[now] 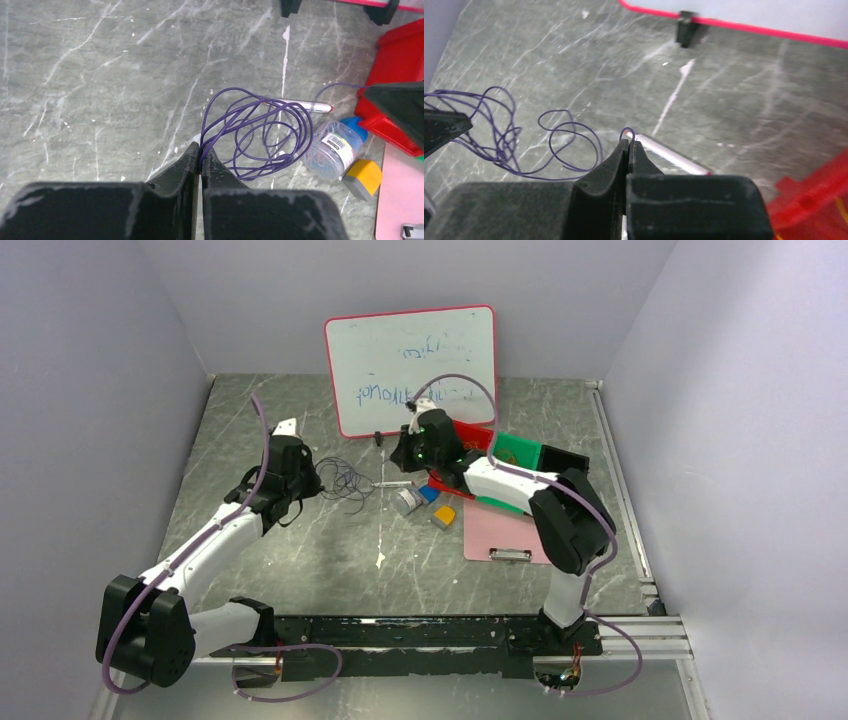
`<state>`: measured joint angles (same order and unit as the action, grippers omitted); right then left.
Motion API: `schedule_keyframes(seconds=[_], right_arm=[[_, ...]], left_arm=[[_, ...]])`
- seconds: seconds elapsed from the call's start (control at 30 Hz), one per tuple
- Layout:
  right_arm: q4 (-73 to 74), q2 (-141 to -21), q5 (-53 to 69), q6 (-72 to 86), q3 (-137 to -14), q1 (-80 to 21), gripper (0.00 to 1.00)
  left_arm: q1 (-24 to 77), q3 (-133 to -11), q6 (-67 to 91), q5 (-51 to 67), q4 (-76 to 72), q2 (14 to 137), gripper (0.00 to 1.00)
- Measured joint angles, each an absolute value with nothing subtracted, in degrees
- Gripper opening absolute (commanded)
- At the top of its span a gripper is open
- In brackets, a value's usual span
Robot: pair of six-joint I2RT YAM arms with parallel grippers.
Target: Untangle the cables
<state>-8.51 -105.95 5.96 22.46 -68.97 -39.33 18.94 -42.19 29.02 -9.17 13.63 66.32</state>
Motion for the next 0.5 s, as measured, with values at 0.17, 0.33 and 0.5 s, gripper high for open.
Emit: schedule_keyframes(seconds=[0.17, 0.33, 0.5], right_arm=[[-8.1, -101.8, 4.2, 21.9, -65.9, -35.1, 0.00], [-6.8, -95.1, 2.8, 21.6, -63.2, -30.3, 0.00], [-5.7, -85.2, 0.8, 21.5, -61.4, -24.2, 0.00]], left_arm=[[18.8, -42.3, 29.6, -11.7, 14.9, 66.3, 0.07], [18.1, -42.4, 30.3, -12.9, 15.9, 67.1, 0.07], [14.1, -42.4, 31.1, -12.4, 16.0, 68.9, 0.07]])
